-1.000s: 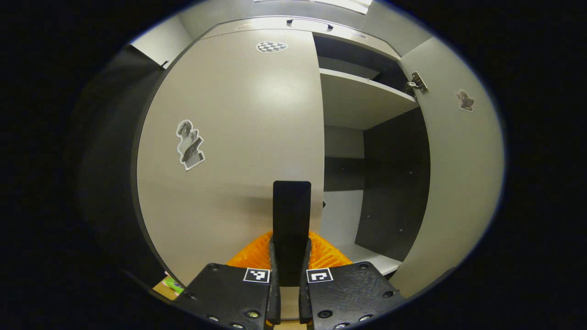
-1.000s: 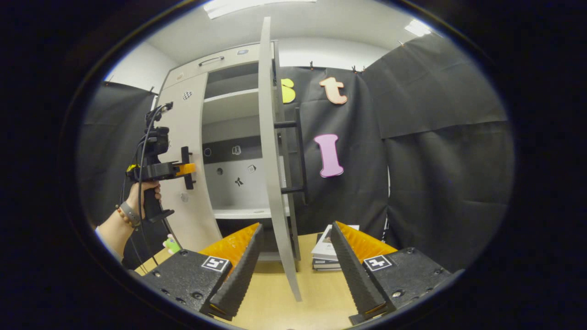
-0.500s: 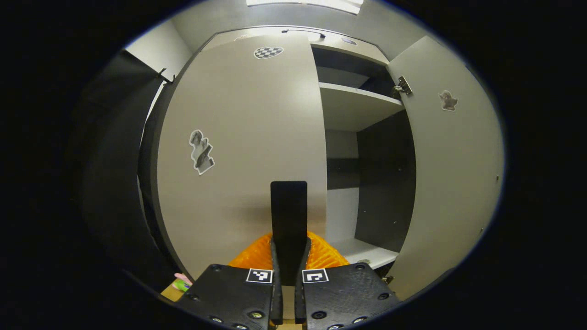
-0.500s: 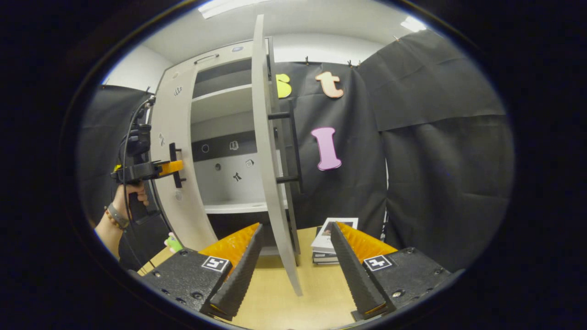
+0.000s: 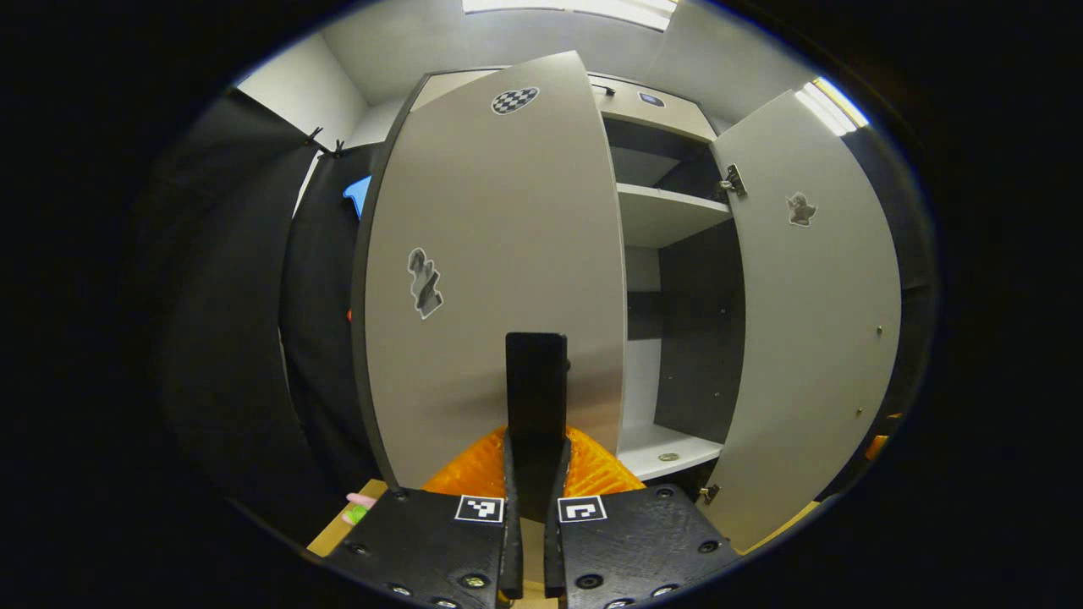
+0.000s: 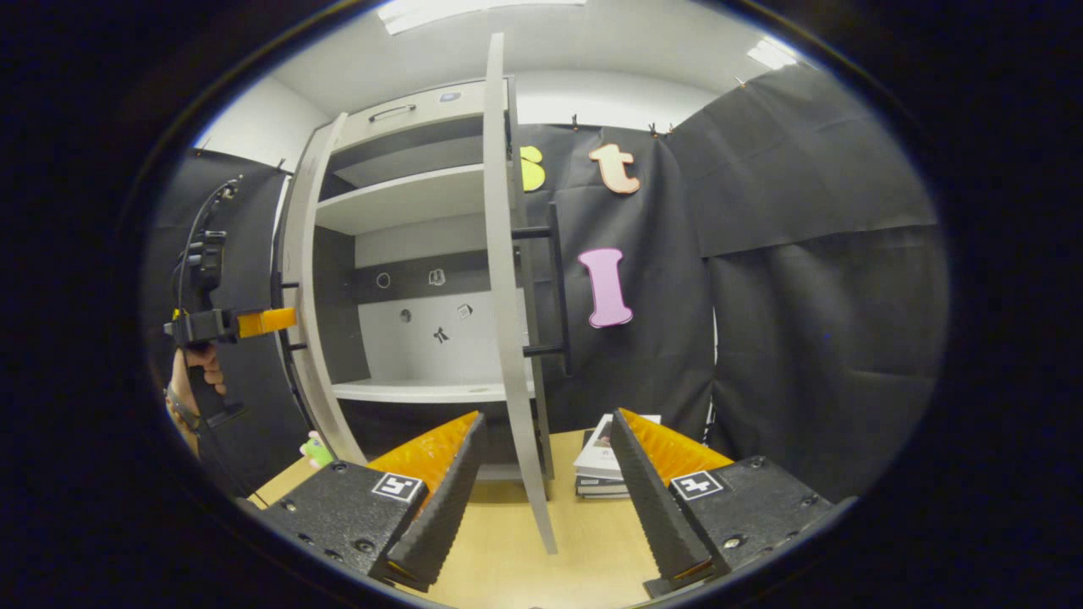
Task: Open the right door of the double-door shoe cabinet with the right hand, and open the left door with the left hand.
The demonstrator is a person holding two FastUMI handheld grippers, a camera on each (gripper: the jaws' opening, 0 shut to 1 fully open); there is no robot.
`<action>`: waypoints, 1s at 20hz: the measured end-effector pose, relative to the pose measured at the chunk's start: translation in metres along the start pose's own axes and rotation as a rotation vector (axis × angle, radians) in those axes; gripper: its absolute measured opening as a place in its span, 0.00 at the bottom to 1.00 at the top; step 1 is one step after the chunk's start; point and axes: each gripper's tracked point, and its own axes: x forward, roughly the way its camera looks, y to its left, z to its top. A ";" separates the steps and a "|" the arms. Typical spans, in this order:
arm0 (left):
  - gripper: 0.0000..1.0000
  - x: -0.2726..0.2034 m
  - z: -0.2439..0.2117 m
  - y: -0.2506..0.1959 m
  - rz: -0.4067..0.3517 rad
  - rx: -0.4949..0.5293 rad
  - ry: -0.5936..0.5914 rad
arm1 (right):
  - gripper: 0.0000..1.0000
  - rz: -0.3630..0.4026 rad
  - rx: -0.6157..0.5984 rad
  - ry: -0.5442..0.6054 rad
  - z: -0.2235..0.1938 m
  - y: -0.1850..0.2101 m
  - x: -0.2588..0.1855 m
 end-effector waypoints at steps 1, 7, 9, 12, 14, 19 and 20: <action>0.09 -0.005 0.000 0.004 0.005 0.006 -0.002 | 0.92 0.009 -0.002 0.001 0.000 0.004 0.001; 0.08 -0.039 0.000 0.035 0.031 0.028 -0.005 | 0.92 0.043 -0.018 -0.014 0.003 0.026 0.009; 0.08 -0.046 0.000 0.047 0.042 0.023 -0.005 | 0.88 0.054 -0.020 -0.012 0.002 0.033 0.012; 0.08 -0.056 0.001 0.063 0.062 -0.004 -0.008 | 0.88 0.070 -0.025 0.001 -0.002 0.042 0.014; 0.08 -0.062 0.001 0.074 0.081 -0.002 -0.013 | 0.88 0.077 -0.033 0.007 -0.004 0.048 0.016; 0.07 -0.075 -0.002 0.102 0.106 -0.002 -0.013 | 0.92 0.084 -0.039 -0.007 -0.002 0.060 0.020; 0.07 -0.077 -0.006 0.108 0.110 -0.012 -0.005 | 0.88 0.078 -0.045 -0.011 -0.002 0.059 0.020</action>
